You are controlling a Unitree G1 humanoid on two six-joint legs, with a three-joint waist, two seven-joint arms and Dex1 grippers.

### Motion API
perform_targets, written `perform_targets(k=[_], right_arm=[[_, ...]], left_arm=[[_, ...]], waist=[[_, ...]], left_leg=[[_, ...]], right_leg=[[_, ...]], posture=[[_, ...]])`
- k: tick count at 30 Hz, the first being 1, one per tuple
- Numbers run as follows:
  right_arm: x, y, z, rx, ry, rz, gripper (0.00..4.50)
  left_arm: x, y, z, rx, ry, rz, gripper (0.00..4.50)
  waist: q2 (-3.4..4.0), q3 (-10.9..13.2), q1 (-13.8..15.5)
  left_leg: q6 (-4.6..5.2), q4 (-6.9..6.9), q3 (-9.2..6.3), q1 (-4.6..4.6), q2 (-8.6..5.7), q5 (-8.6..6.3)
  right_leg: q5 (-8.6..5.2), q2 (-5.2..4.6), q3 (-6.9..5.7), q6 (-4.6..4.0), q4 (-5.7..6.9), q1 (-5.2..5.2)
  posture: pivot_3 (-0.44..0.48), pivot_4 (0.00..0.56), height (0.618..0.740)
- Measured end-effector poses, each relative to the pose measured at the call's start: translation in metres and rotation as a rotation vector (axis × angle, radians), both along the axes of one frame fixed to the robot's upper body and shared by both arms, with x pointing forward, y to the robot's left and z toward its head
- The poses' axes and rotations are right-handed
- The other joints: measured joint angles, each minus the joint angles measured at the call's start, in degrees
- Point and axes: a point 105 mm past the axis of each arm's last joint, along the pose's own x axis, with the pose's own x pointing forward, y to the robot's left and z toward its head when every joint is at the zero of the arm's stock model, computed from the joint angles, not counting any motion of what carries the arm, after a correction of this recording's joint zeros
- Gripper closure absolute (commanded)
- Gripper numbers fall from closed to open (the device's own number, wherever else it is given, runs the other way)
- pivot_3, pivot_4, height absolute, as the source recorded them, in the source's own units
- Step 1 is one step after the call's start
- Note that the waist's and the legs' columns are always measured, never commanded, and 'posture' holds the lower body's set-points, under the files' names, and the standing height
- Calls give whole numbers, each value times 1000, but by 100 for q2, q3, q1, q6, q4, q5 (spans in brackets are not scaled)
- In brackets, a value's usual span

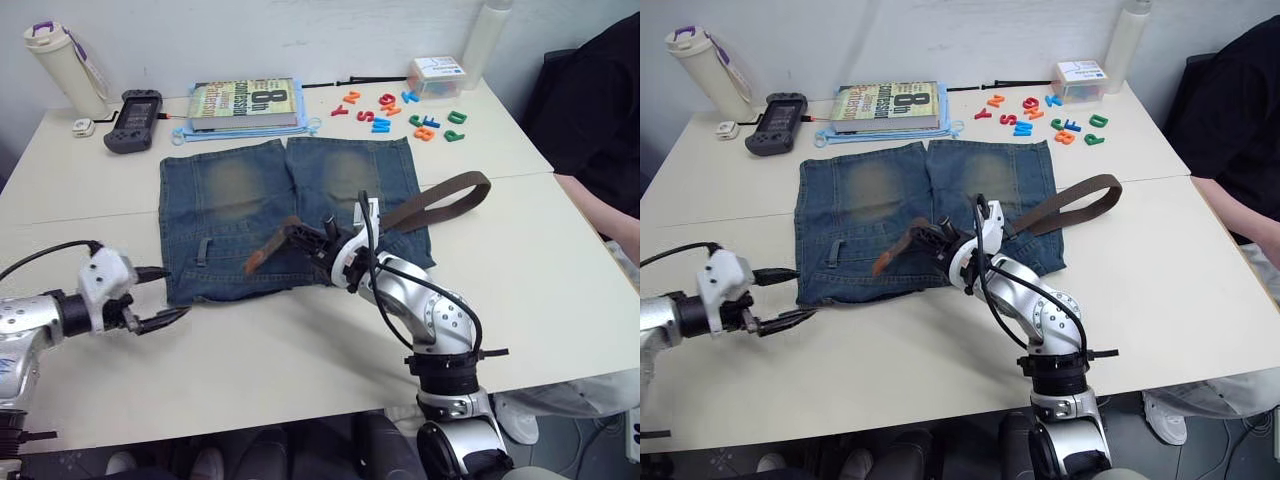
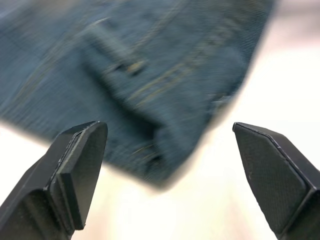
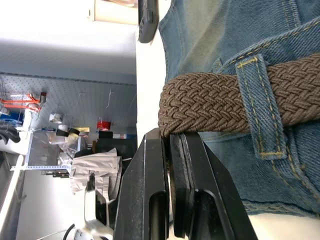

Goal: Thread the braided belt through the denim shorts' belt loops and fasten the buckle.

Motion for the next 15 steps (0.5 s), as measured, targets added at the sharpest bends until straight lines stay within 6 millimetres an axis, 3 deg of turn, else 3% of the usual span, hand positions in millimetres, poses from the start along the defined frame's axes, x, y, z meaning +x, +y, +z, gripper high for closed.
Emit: perform_targets(k=[3, 6, 11, 14, 15], right_arm=[[0, -1, 0, -2, 2, -5, 4500], [0, -5, 2, 2, -4, -21, 4500], [0, -8, 6, 5, -13, -36, 4500], [0, -11, 3, 3, -5, -45, 4500], [0, -12, 3, 4, -2, -51, 4500]], left_arm=[[3, -7, -14, 33, -31, -14, 59], [9, 5, -25, 122, -78, 12, 823], [12, 4, -30, 210, -154, -22, 3061], [14, 1, -31, 208, -172, -16, 4275], [14, -1, -32, 196, -173, -14, 4495]], waist=[[-1, 0, -20], [-1, -1, -34], [1, -2, -12], [2, -2, -12], [5, -3, -10]], left_leg=[[0, -1, 0, 0, 3, 0], [-2, -3, 2, 0, 10, 1], [-3, 0, 2, 5, 7, 2], [-3, 0, 2, 8, 8, 3], [-2, 0, 2, 9, 7, 4]], right_leg=[[0, 4, -1, 0, 8, -3], [0, 8, -6, 0, 15, -4], [0, 5, -7, 0, 15, 0], [0, 5, -7, 0, 24, -1], [0, 5, -6, 0, 25, 0]], posture=[[0, 150, 740], [0, 150, 740], [0, 150, 740], [0, 150, 740], [0, 150, 740]])
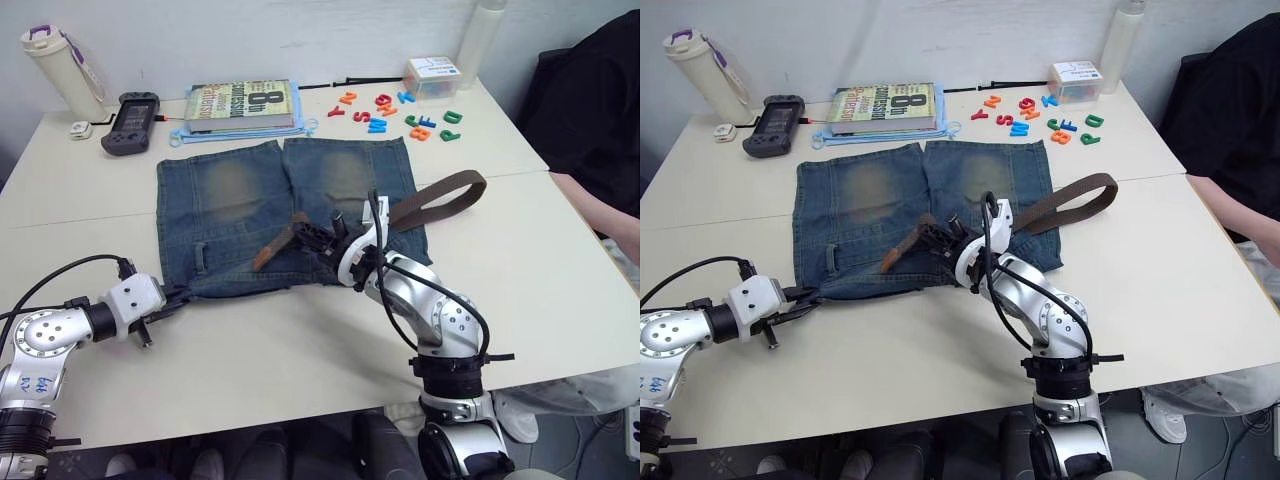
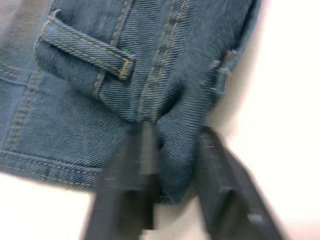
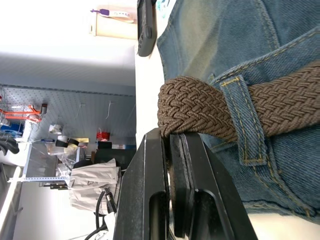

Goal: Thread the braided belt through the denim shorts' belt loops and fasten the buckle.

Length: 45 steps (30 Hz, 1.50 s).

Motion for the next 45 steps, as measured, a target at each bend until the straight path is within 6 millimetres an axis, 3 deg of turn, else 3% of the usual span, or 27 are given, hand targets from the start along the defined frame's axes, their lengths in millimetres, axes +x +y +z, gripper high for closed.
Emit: perform_targets(k=[4, 11, 17, 24, 26, 27, 32, 38, 41, 45], right_arm=[[1, -5, 3, -1, -8, -21, 4500], [11, -28, 10, -33, -39, -87, 4500], [25, -64, 14, -61, -49, -174, 4500], [28, -85, 19, -75, -82, -205, 4500], [28, -83, 17, -77, -79, -194, 4500], [28, -83, 16, -76, -76, -191, 4500], [26, -79, 16, -66, -89, -149, 4500], [23, -70, 14, -63, -92, -103, 4500], [24, -58, 10, -39, -84, -73, 4500], [29, -53, 0, -27, -60, -77, 4500]], left_arm=[[0, -16, 0, -47, 10, -20, 4495], [6, -98, -6, -248, 62, -133, 4495], [9, -142, -3, -350, 94, -168, 4495], [10, -160, 2, -416, 103, -133, 4495], [9, -164, 4, -418, 102, -134, 4495], [9, -164, 5, -420, 100, -131, 3482], [1, -156, 13, -457, 95, -91, 1404], [-9, -116, 37, -605, 107, 28, 1404], [-18, -96, 36, -659, 164, 95, 1404], [-24, -83, 30, -682, 204, 155, 1404]], waist=[[1, 0, 43], [4, 2, 163], [4, 3, 148], [4, 3, 142], [4, 3, 142], [4, 3, 145], [4, 3, 143], [6, 3, 134], [6, 4, 97], [8, 5, 132]], left_leg=[[4, 4, -2, -1, -10, 1], [30, 58, -3, -16, -27, -11], [31, 57, -1, -17, -26, -12], [30, 58, 1, -18, -23, -11], [30, 58, 1, -18, -23, -11], [29, 58, 1, -18, -23, -11], [30, 57, 1, -19, -20, -11], [28, 57, 1, -18, -13, -11], [28, 56, 1, -18, -11, -11], [28, 58, 1, -19, -16, -12]], right_leg=[[0, -6, -1, 0, -2, 5], [4, -2, -7, 8, -2, 15], [5, 1, -5, 10, -4, 14], [6, 3, -5, 10, -2, 13], [6, 3, -4, 10, -3, 13], [6, 4, -4, 10, -3, 13], [6, 3, -3, 10, -7, 13], [5, 3, -3, 9, -6, 11], [6, 4, -2, 9, -7, 11], [6, 9, -3, 9, -9, 13]], posture=[[0, 150, 740], [0, 150, 740], [0, 150, 740], [0, 150, 740], [0, 150, 740], [0, 150, 740], [0, 150, 740], [0, 150, 740], [0, 150, 740], [0, 150, 740]])
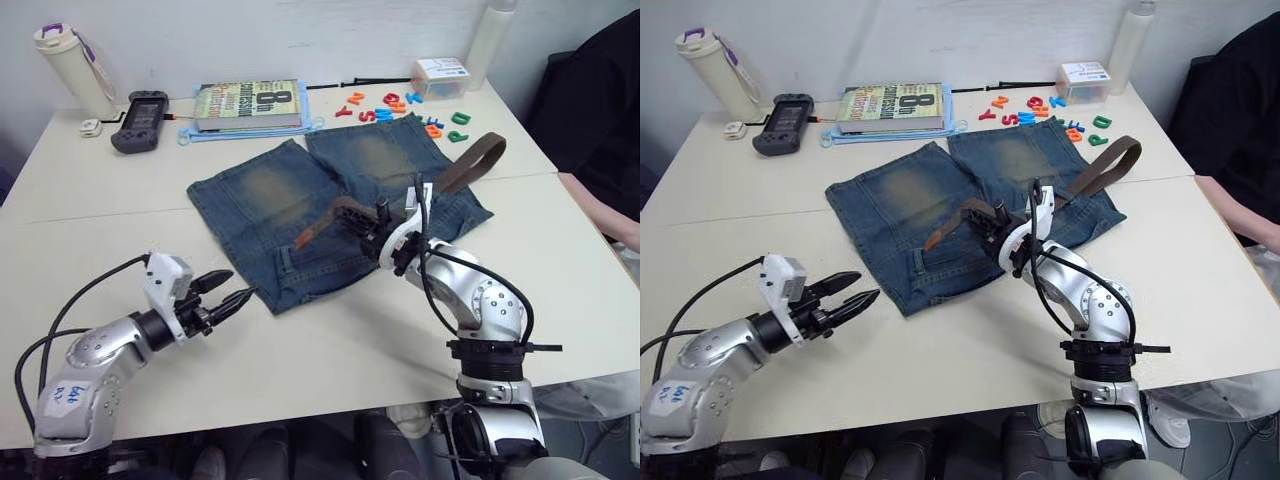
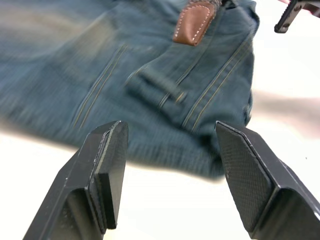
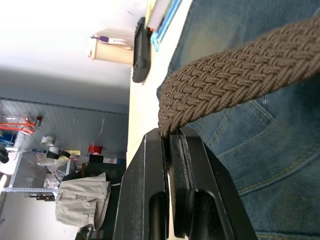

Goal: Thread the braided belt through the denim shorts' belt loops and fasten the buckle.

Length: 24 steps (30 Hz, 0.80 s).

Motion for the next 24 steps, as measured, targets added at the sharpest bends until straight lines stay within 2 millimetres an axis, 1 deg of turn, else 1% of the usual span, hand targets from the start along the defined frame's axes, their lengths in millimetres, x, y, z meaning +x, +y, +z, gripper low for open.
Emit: perform_targets(k=[5, 13, 17, 20, 24], right_arm=[[5, 7, -11, 8, 7, -3, 4500], [10, 5, -21, -33, -20, -14, 4500], [8, 5, -40, -67, 17, -10, 4500], [5, 12, -51, -70, 44, 9, 4500], [3, 22, -56, -52, 63, 25, 4500]], left_arm=[[-4, 3, -8, -17, 43, 20, 1404], [0, 0, -2, -38, 30, 25, 1404], [1, -2, 3, -48, 15, 15, 1404], [1, -2, 4, -48, 15, 15, 1404], [1, -2, 3, -46, 16, 12, 1404]], waist=[[0, 0, 10], [0, 0, 11], [0, 0, 5], [0, 0, -10], [0, 0, -21]], left_leg=[[-1, -1, 0, 0, 0, 0], [-2, -1, 0, 0, 0, -1], [-2, -1, 0, 0, 0, -1], [-4, -3, 0, 1, 2, -1], [-6, -2, 0, 1, 3, -1]], right_leg=[[0, -1, 0, -1, 0, 0], [0, -1, 0, -1, 0, 0], [0, -1, 1, -1, -1, -1], [0, -1, 1, -1, 0, -2], [0, -1, 1, -1, 0, -2]], posture=[[0, 150, 740], [0, 150, 740], [0, 150, 740], [0, 150, 740], [0, 150, 740]])
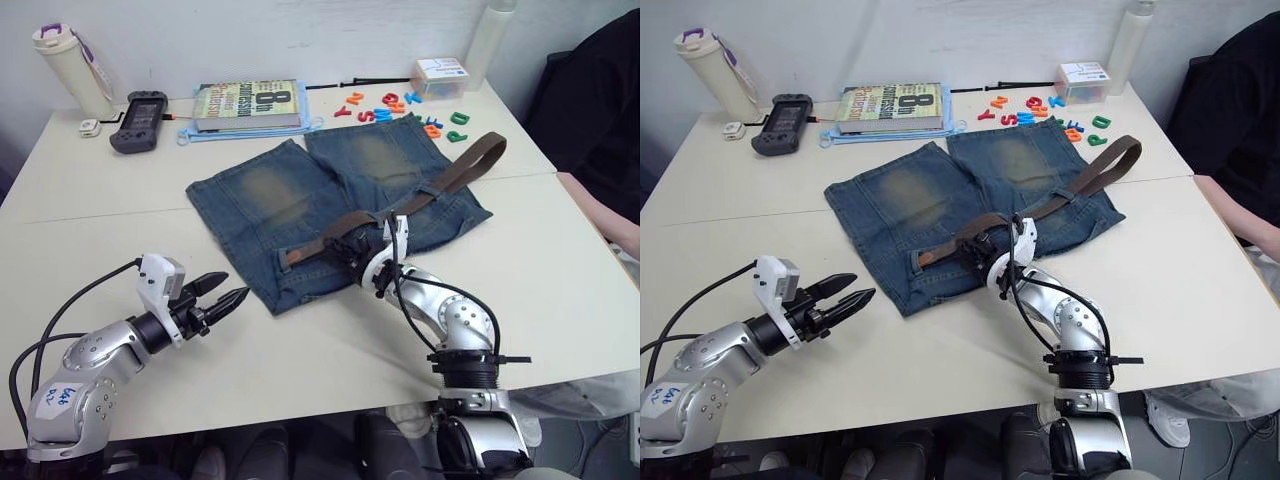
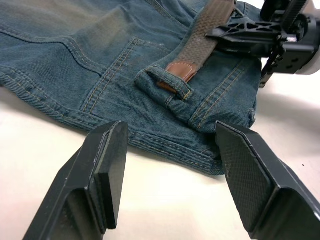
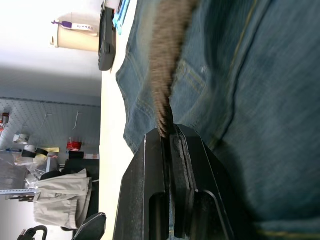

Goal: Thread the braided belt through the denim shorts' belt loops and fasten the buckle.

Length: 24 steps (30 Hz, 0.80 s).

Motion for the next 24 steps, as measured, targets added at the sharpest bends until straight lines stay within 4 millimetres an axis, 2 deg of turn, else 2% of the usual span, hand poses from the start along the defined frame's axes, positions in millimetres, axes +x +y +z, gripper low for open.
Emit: perform_targets(k=[9, 13, 20, 24], right_arm=[[3, 16, 0, -17, -11, 28, 4500], [0, 24, 0, -32, -13, 55, 4500], [-7, 41, -2, -68, -21, 106, 4500], [-9, 44, -3, -71, -27, 119, 4500]], left_arm=[[2, -4, 0, 1, 1, -9, 1404], [13, -4, 6, -27, 4, 11, 1404], [19, -3, 1, -191, 162, 26, 1404], [18, 2, -10, -300, 279, 48, 1404]], waist=[[0, 0, -83], [0, 0, -120], [-2, -1, -174], [-2, -1, -213]], left_leg=[[-4, -2, 0, 2, 4, 1], [-5, -2, 0, 2, 4, 1], [-12, -2, -1, 4, 11, -3], [-13, -2, -1, 7, 11, -3]], right_leg=[[1, 0, 1, -1, 2, -1], [1, 1, 2, -1, 4, -3], [1, 7, 11, -1, 8, -10], [1, 8, 11, -1, 12, -9]], posture=[[0, 150, 740], [0, 150, 740], [0, 150, 740], [0, 150, 740]])
